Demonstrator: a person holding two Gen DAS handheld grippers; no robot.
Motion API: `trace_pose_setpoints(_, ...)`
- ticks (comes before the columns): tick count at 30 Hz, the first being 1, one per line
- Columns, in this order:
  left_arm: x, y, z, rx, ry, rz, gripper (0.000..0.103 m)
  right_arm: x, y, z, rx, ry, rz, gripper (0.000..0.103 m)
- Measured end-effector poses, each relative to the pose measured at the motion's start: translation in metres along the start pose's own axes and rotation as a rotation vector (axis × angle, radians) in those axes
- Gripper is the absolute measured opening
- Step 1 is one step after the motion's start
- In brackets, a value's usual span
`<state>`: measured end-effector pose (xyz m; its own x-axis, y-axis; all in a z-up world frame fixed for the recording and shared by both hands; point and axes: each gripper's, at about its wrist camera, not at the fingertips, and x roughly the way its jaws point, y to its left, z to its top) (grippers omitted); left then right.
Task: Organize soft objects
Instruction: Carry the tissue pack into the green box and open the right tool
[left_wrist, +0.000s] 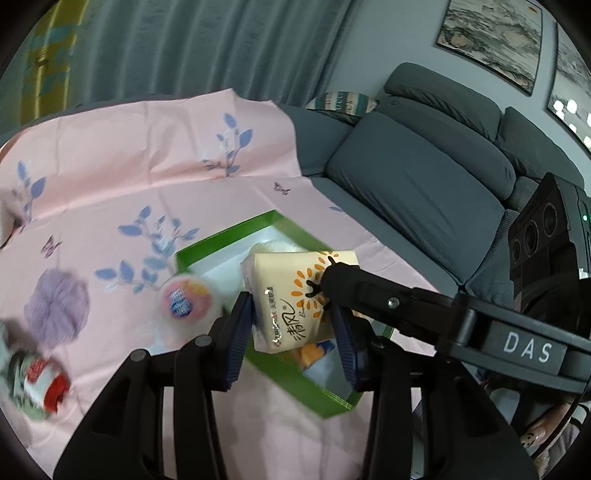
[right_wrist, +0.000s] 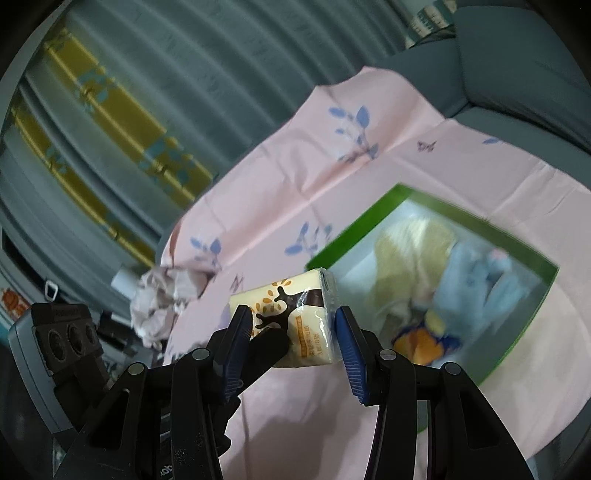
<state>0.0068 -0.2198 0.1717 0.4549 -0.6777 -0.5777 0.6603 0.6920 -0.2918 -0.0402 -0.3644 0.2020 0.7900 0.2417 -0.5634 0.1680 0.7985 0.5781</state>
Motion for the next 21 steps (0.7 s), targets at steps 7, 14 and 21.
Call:
trace_pose_setpoints(7,0.043,-0.009,0.014,0.030,0.050,-0.026,0.038,0.009,-0.034,0.020,0.062,-0.041,-0.037,0.049)
trace_pose_setpoints(14,0.077,0.000,0.007,0.002,0.115,-0.032,0.038,0.034,-0.067,0.021,0.139,-0.005,-0.061,0.049)
trace_pose_setpoints(21,0.097,0.005,0.010,-0.025,0.129,-0.021,0.037,0.052,-0.083,0.030,0.162,0.003,-0.072,0.049)
